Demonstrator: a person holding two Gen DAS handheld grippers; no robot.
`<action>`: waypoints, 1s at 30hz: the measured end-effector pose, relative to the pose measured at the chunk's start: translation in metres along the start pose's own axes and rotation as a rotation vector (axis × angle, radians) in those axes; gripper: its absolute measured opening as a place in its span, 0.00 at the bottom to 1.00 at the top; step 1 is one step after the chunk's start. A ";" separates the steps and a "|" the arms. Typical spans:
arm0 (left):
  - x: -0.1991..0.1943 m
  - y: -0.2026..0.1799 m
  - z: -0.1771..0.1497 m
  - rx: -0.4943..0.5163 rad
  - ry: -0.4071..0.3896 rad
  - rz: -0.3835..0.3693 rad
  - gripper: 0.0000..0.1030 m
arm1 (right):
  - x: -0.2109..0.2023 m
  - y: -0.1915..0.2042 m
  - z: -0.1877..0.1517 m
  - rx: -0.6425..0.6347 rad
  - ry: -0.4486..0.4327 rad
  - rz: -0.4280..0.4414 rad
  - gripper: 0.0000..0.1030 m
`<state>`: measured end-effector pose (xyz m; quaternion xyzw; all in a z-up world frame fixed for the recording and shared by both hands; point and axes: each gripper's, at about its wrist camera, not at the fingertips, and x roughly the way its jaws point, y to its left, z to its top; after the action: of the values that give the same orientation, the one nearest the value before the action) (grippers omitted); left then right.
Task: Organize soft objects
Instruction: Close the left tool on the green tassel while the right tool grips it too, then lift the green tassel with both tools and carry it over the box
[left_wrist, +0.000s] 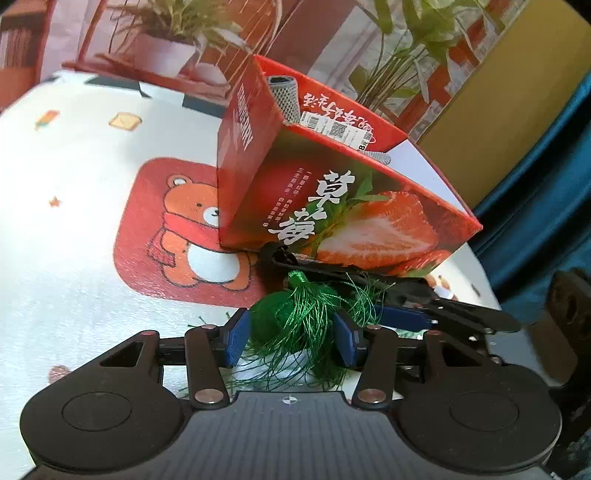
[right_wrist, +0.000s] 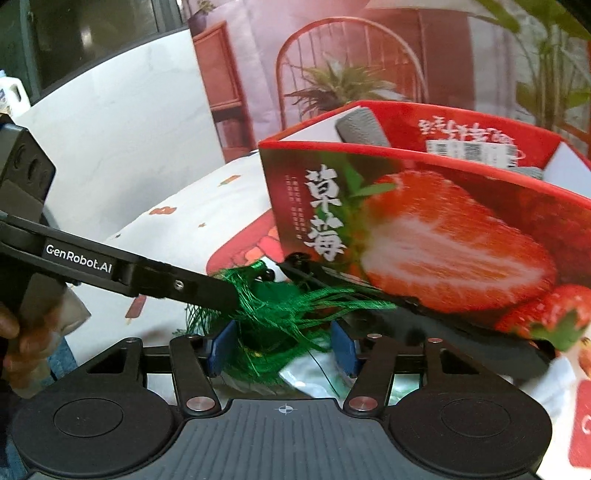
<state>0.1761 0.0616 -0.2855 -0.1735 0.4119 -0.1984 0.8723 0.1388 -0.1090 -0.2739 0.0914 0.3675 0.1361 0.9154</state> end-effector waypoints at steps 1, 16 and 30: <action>0.002 0.002 0.001 -0.009 0.005 -0.009 0.50 | 0.005 0.001 0.002 -0.003 0.007 0.005 0.52; 0.009 0.009 0.004 0.000 0.015 -0.034 0.45 | 0.032 0.002 0.009 -0.012 0.049 0.062 0.50; -0.066 -0.033 0.050 0.119 -0.183 -0.009 0.45 | -0.013 0.017 0.066 -0.056 -0.149 0.114 0.50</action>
<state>0.1704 0.0721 -0.1977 -0.1406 0.3173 -0.2096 0.9141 0.1722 -0.1011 -0.2138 0.0963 0.2884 0.1913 0.9333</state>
